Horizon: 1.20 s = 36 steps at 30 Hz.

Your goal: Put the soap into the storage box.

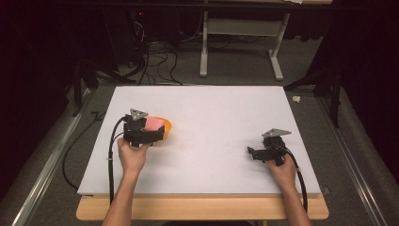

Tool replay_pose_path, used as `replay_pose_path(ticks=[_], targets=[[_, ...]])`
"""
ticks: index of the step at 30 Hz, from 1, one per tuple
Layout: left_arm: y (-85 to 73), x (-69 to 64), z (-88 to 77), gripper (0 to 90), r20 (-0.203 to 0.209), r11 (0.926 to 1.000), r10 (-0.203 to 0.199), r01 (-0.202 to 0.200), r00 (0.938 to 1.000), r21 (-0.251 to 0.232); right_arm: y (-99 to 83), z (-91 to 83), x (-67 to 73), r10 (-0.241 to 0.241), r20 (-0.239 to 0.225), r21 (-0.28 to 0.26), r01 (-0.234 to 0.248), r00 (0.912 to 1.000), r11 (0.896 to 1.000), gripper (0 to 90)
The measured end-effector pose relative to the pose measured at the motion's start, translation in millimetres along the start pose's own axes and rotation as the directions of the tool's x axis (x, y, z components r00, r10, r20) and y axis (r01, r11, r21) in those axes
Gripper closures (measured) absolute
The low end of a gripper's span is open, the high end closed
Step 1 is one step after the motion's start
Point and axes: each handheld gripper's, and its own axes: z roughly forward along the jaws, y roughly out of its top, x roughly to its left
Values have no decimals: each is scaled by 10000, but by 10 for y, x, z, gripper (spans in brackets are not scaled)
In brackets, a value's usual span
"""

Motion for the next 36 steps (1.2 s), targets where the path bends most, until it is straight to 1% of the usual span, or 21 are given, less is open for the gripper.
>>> replay_pose_path(ticks=[2,4,5,10,16,17,20,21,24,28,33,36], targets=[[23,18,22,138,-68,10000,22,-22,10000,37,1,0,-2,-10,-10,8,10,10000,10000,153],[37,48,55,138,-39,9999,-140,140,9999,73,1,0,-2,-13,-9,9,13,10000,10000,153],[49,58,85,138,-94,9997,-181,183,9998,136,1,0,-2,-10,-10,9,10,10000,10000,153],[72,57,131,138,-179,9996,-114,119,9998,243,1,-1,-1,-3,-11,14,3,10000,10000,153],[116,68,197,138,-236,9995,-230,235,9995,191,1,2,-2,-9,-6,-11,9,10000,10000,153],[121,73,232,138,-218,9993,-266,272,9994,247,0,1,-1,5,-6,-1,-5,10000,10000,153],[124,85,262,138,-222,9990,-310,317,9993,316,1,2,-3,-7,-8,-12,7,10000,10000,153],[126,101,281,138,-219,9985,-415,422,9989,345,0,2,-3,-11,-5,-14,11,10000,10000,153],[120,119,310,138,-363,9983,-372,387,9986,425,1,2,-3,14,-9,-1,-14,10000,10000,152],[117,147,353,138,-435,9975,-470,492,9979,508,1,2,-1,32,-13,2,-32,10000,10000,152],[105,163,414,138,-657,9964,-458,502,9968,679,1,2,-1,44,-12,2,-44,10000,10000,152],[101,174,446,138,-670,9957,-523,571,9964,724,0,2,-2,19,-10,-5,-19,10000,10000,152]])
